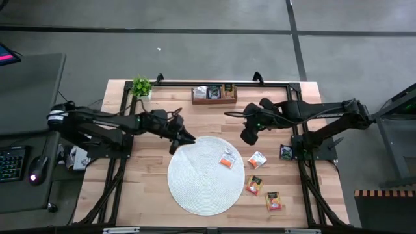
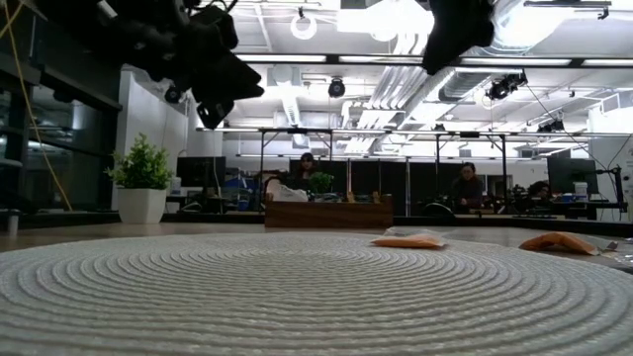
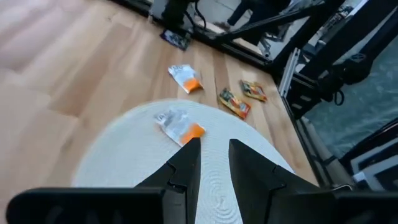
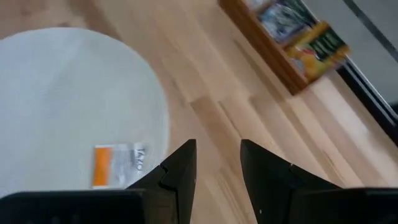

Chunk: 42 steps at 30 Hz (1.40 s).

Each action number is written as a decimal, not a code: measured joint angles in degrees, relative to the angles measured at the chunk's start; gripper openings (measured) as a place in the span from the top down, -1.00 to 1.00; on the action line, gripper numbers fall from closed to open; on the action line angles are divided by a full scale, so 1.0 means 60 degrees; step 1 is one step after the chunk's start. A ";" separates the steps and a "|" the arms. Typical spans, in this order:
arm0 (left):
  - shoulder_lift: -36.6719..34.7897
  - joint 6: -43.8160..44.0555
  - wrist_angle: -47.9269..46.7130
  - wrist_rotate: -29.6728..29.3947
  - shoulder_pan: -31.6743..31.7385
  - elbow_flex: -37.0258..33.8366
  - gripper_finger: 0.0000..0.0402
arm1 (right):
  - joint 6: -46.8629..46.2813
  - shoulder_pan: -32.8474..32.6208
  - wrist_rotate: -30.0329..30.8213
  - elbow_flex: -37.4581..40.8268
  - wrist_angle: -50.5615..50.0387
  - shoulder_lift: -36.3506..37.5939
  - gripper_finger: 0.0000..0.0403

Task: Pick & Place Tea
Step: Put the white tea bag into the left section of the wooden organizer

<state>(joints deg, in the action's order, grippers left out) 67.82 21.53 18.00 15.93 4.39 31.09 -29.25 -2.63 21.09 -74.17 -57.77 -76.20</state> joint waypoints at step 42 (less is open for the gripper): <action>0.8245 0.3275 -0.6230 -0.3335 -0.2427 0.8931 0.59 | -0.2343 -0.0045 -0.0788 0.5337 0.2558 0.4374 0.40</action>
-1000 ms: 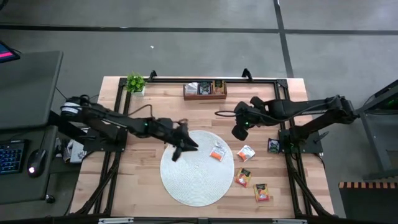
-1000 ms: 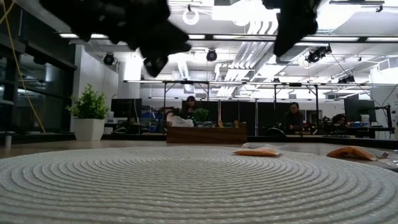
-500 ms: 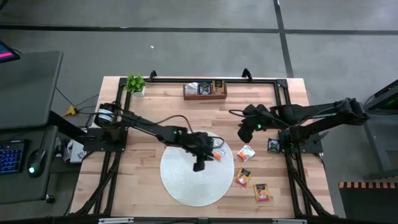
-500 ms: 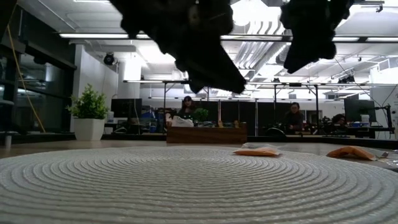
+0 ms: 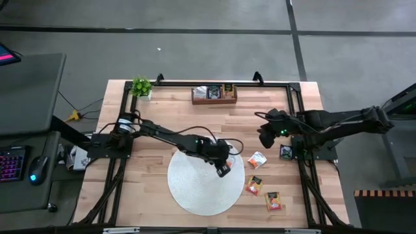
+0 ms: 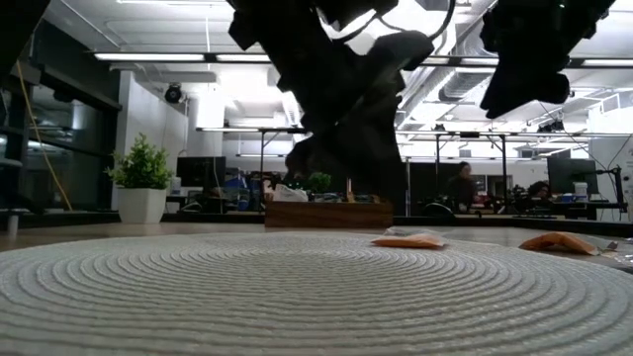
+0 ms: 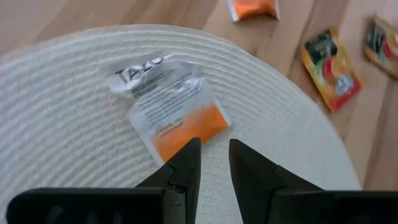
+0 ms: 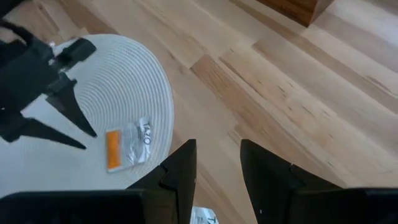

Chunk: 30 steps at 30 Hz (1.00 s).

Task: Pick & Place Tea
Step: Put the white tea bag into the left section of the wooden organizer

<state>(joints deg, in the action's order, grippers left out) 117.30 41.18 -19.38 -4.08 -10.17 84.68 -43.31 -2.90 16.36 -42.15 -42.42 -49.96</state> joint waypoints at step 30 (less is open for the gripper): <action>0.1246 0.2187 -0.0265 -0.0075 0.0004 0.0705 0.59 | 0.0584 0.0000 0.0101 0.0120 0.0088 0.0253 0.40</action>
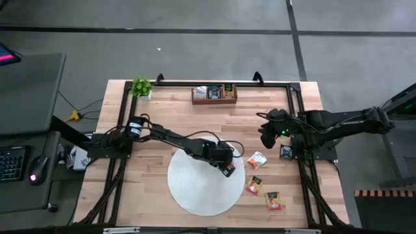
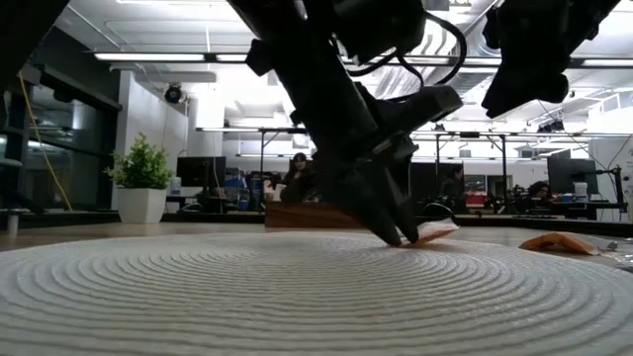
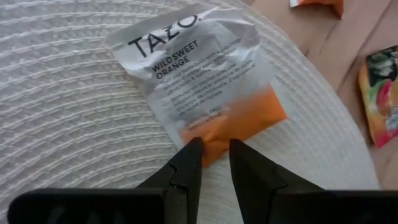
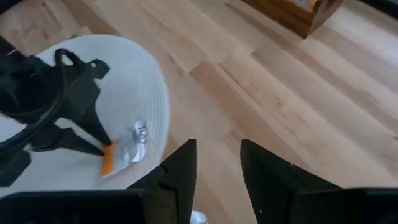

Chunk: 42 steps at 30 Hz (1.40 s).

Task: Pick & Place Tea
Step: Put the white tea bag into the left section of the wooden organizer

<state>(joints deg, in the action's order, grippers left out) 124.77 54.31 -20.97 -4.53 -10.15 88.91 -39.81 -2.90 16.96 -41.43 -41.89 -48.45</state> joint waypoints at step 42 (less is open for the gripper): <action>0.0226 -0.0073 0.0380 -0.0251 0.0016 -0.0022 0.59 | -0.7549 -0.2373 -0.0485 0.5359 1.0224 -0.2167 -0.10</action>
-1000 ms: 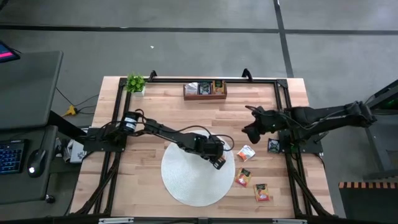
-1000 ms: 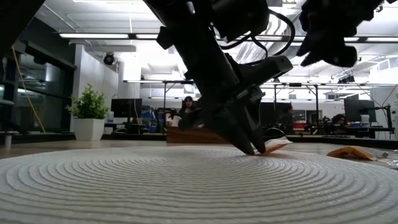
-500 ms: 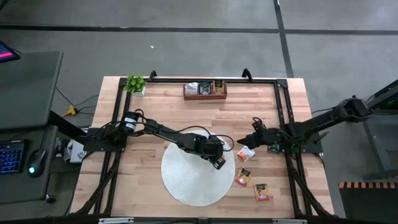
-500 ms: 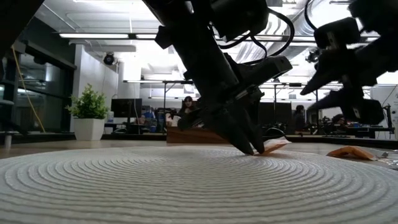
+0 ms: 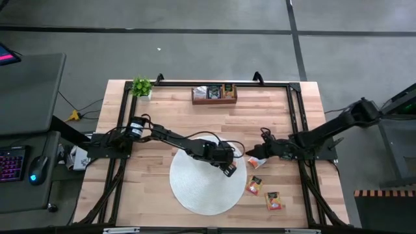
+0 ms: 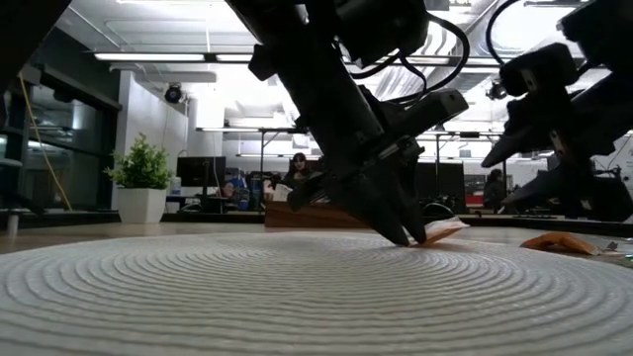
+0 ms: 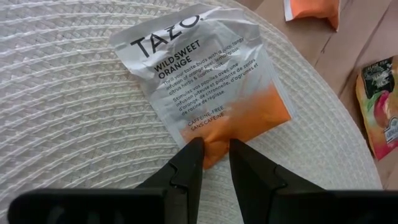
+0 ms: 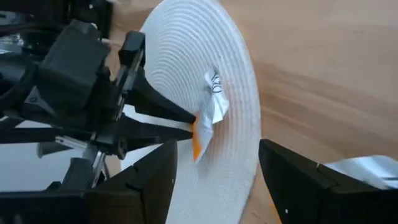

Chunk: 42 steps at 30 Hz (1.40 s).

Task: Pick & Place Tea
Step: Put the white tea bag into the left section of the wooden organizer

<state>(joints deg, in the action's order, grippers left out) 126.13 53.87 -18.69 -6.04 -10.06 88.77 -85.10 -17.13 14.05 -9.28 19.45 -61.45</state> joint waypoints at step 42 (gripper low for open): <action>0.0025 -0.0186 0.0337 0.0108 0.0239 0.0007 0.59 | 0.0937 0.1505 -0.1317 -0.2167 0.0804 -0.4182 0.32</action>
<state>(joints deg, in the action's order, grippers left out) 126.28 52.75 -16.67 -5.39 -8.62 88.82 -79.48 -8.10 6.15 -22.28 24.27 -86.54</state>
